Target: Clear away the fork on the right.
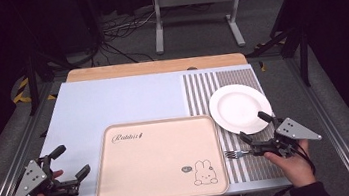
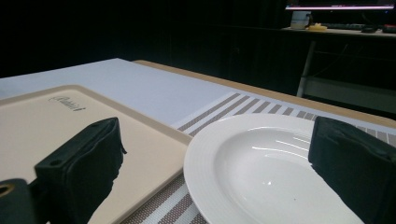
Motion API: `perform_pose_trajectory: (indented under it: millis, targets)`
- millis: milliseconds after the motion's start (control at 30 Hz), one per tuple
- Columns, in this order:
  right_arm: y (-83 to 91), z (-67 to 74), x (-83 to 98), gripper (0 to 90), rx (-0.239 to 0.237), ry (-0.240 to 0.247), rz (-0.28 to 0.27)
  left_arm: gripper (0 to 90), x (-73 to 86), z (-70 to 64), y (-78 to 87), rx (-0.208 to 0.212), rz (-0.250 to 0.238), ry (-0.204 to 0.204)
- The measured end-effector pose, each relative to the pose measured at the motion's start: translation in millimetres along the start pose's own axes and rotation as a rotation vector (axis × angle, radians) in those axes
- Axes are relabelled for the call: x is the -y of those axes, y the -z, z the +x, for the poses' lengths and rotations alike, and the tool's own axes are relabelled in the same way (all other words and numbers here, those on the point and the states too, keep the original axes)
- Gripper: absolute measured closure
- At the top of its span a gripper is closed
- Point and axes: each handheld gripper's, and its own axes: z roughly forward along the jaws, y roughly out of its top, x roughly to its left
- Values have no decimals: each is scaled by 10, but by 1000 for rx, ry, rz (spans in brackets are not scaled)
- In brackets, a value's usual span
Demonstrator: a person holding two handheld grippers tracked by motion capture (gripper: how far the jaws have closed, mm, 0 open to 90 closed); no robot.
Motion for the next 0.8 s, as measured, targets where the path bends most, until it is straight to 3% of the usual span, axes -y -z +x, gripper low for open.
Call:
perform_pose_trajectory:
  millis: [167,200,333,500,600,800]
  targets:
    - [-25,-18,-141,56,-48,38,64,0,2,-5,-10,2,8,-4]
    - [-35,-24,-181,59,-76,61,108,0,3,-6,-13,2,7,-5]
    - [-65,-37,-265,91,-107,144,216,0,1,-4,-11,1,9,-9]
    - [-95,-57,-370,97,-146,214,323,0,1,-3,-7,1,11,-10]
    - [-118,-52,-426,96,-186,234,372,0,0,-7,-10,4,9,-11]
    - [-145,-48,-529,104,-220,301,462,0,-1,-6,-9,4,9,-11]
